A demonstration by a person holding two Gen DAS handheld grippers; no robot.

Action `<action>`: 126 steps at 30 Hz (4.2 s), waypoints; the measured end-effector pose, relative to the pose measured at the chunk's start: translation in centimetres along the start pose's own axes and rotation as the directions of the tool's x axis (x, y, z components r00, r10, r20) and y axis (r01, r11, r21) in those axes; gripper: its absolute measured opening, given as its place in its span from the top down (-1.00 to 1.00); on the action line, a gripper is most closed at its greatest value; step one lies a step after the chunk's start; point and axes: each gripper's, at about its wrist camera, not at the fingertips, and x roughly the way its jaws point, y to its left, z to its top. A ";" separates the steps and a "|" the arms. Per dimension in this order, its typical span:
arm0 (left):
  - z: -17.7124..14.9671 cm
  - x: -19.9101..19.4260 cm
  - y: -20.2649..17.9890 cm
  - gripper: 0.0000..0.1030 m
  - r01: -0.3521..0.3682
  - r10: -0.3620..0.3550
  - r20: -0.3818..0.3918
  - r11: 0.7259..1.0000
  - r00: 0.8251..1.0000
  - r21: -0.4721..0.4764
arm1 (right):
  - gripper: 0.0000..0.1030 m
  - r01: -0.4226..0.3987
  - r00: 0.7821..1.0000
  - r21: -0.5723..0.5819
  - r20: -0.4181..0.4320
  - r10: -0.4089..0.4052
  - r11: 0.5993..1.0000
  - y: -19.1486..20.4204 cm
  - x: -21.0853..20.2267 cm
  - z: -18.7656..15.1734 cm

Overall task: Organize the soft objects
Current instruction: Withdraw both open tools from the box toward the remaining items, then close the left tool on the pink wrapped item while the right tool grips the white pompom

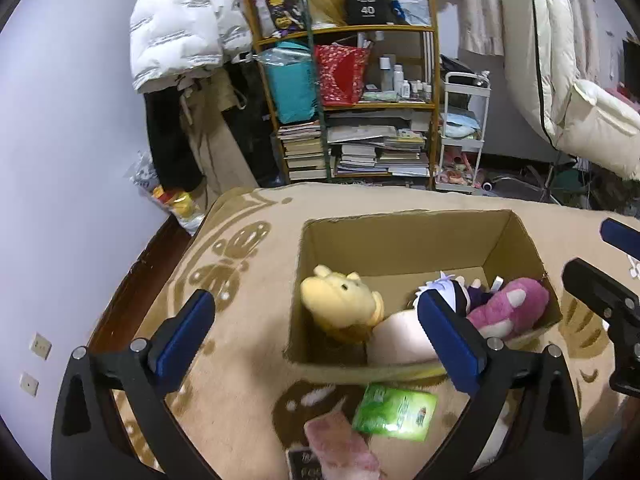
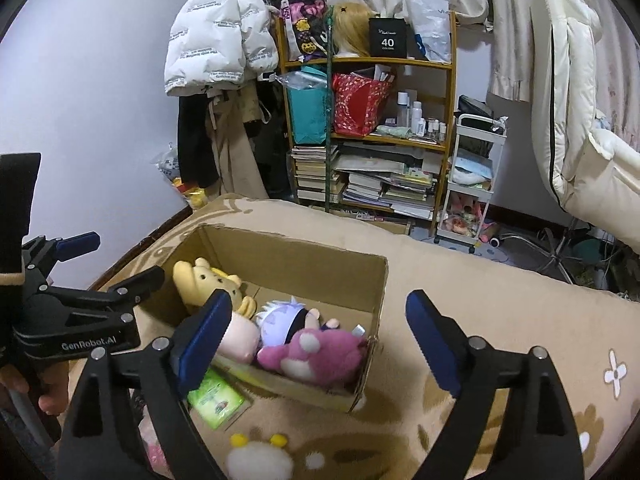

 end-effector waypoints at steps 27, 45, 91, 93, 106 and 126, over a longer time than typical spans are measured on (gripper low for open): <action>-7.3 -7.9 2.7 -0.96 0.014 -0.019 -0.090 0.998 0.996 -0.055 | -1.00 -0.044 0.999 0.012 0.003 0.044 0.999 4.1 -9.4 -4.3; -11.2 -5.3 1.3 -0.96 0.021 -0.024 -0.159 1.000 0.987 -0.023 | -1.00 -0.028 0.997 -0.025 -0.078 0.026 0.999 4.7 -6.4 -7.7; -13.9 3.7 0.2 -0.96 0.023 -0.028 -0.384 1.000 0.923 -0.017 | -1.00 -0.063 0.912 0.093 -0.399 0.095 0.994 3.4 5.8 -12.2; -13.9 4.0 0.0 -0.96 0.024 -0.028 -0.392 1.000 0.920 -0.015 | -1.00 -0.068 0.909 0.095 -0.405 0.101 0.993 3.3 6.1 -12.3; -14.5 5.9 -1.1 -0.96 0.005 0.013 -0.441 0.999 0.897 0.042 | -1.00 -0.098 0.877 0.120 -0.459 0.143 0.988 2.8 7.6 -13.1; -14.9 5.4 -1.7 -0.16 -0.009 0.045 -0.447 0.997 0.893 0.080 | 0.30 -0.134 0.837 0.137 -0.515 0.186 0.982 3.9 9.0 -14.4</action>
